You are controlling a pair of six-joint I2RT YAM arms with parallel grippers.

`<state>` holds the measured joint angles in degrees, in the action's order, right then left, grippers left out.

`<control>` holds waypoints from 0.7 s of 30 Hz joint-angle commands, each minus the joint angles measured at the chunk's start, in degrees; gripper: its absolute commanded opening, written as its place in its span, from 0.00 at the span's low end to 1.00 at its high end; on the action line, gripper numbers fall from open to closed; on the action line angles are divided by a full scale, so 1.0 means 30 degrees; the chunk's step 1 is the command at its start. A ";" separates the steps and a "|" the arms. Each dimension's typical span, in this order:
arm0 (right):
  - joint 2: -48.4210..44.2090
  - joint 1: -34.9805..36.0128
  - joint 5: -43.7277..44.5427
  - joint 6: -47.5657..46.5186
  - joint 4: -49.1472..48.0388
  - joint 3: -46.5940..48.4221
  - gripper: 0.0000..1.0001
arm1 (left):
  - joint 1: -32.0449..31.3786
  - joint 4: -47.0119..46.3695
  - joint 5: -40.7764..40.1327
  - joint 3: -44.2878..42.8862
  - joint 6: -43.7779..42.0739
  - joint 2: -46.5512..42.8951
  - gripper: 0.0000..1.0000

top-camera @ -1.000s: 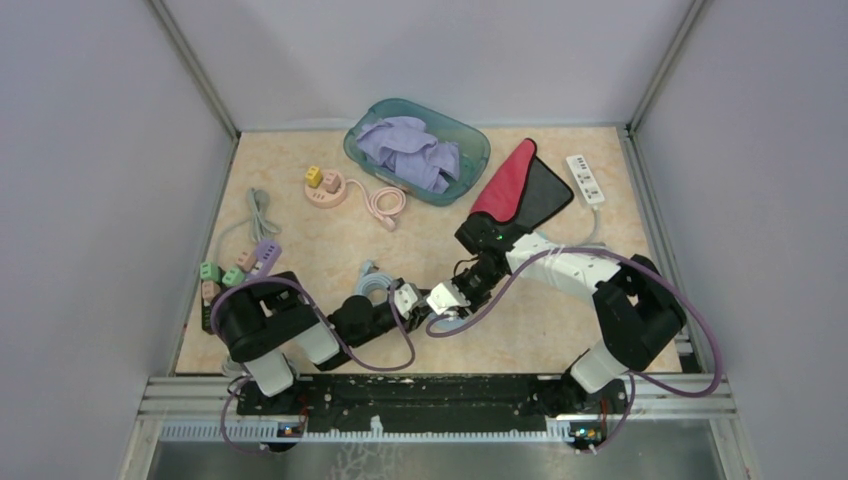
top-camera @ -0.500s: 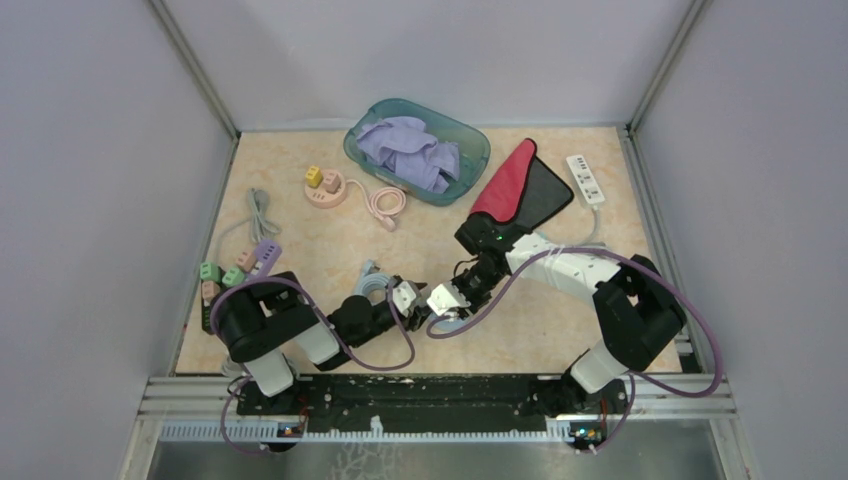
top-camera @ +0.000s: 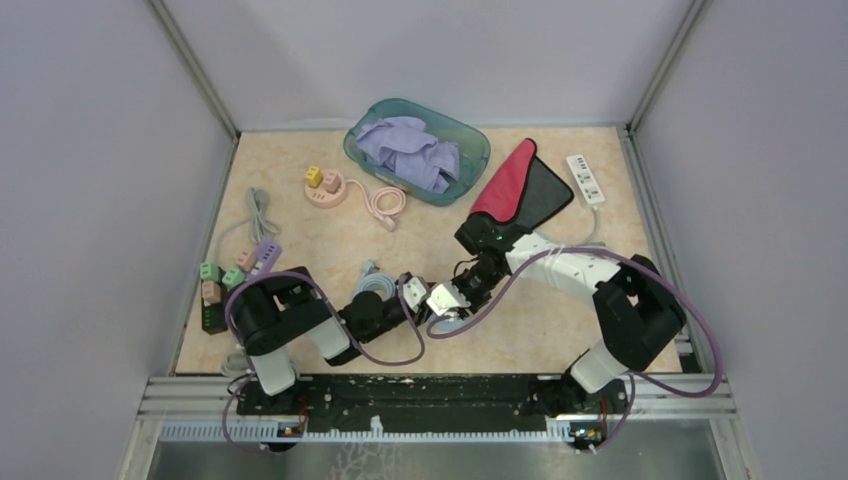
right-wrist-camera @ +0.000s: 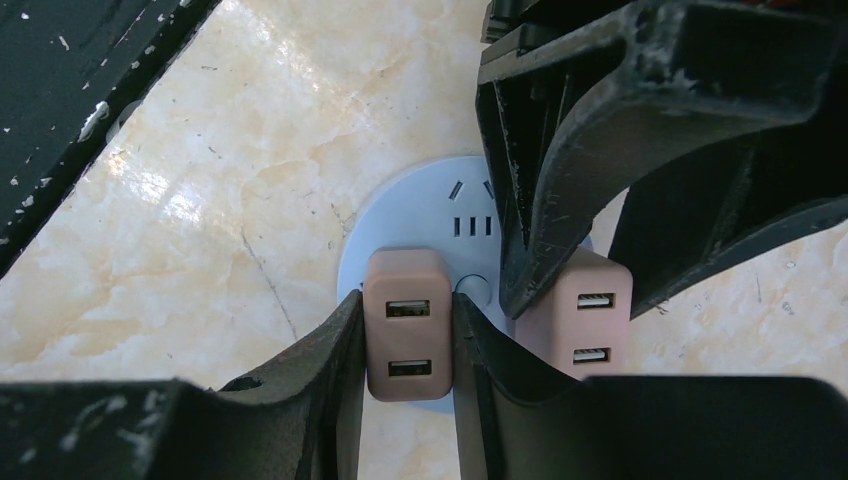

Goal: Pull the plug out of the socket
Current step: Remove the plug from the socket.

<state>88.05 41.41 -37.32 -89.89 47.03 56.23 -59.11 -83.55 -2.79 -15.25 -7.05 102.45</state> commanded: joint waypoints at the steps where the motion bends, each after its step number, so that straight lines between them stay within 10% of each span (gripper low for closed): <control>1: -0.0069 0.0172 -0.0306 -0.0425 0.0482 -0.0351 0.02 | -0.0109 -0.0584 0.0218 -0.0192 0.0379 0.0590 0.44; 8: -0.0087 0.0231 -0.0977 -0.0515 0.0159 -0.0590 0.00 | -0.0101 -0.0824 0.0662 -0.0126 0.0368 0.1305 0.01; 21: -0.0462 -0.0178 -0.2106 0.1592 -0.1779 -0.0675 0.00 | -0.0101 -0.0975 0.1122 0.0348 0.1100 0.1963 0.00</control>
<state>87.50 41.32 -39.33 -85.62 45.01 55.02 -59.09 -86.41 -0.62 -15.25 -5.61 105.93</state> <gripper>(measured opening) 0.317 0.352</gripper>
